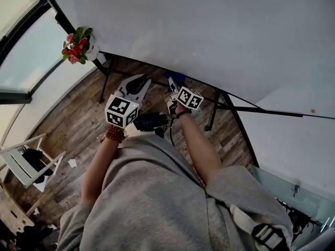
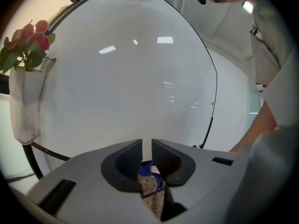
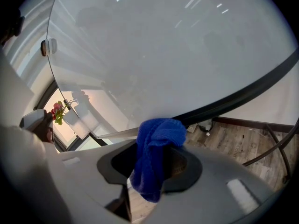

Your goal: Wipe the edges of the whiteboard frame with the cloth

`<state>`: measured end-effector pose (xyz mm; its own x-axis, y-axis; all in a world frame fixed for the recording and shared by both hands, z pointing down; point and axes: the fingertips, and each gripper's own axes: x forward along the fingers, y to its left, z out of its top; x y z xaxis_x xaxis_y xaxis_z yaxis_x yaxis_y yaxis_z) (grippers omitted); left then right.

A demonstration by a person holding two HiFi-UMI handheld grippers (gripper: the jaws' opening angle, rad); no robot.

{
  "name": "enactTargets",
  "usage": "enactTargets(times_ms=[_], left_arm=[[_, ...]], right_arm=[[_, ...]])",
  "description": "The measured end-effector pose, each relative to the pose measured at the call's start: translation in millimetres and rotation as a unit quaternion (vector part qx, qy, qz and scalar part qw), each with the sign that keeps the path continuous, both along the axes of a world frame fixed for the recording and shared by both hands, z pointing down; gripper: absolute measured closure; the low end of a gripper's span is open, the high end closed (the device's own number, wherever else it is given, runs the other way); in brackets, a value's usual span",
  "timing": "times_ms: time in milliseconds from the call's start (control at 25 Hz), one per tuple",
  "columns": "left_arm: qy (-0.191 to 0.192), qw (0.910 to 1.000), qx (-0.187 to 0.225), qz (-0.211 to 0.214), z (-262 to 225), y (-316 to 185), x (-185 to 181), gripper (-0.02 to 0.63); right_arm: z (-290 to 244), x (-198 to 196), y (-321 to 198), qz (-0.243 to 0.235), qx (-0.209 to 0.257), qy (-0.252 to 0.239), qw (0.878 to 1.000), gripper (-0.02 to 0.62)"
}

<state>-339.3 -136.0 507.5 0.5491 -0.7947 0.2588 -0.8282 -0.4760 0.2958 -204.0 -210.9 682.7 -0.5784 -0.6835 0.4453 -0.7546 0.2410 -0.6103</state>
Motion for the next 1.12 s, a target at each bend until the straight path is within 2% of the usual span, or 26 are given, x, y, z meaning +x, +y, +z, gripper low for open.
enactTargets(times_ms=[400, 760, 1120], left_arm=[[0.005, 0.9997, 0.001, -0.025, -2, 3, -12, 0.537], [0.014, 0.9985, 0.002, -0.054, -1, 5, -27, 0.537], [0.023, 0.9955, -0.001, -0.092, 0, 7, -48, 0.537]], right_arm=[[-2, -27, -3, -0.026, 0.000, -0.005, 1.000, 0.449], [-4, -51, -5, -0.038, -0.019, -0.005, 0.999, 0.451], [-4, -72, -8, -0.020, -0.036, -0.026, 0.999, 0.449]])
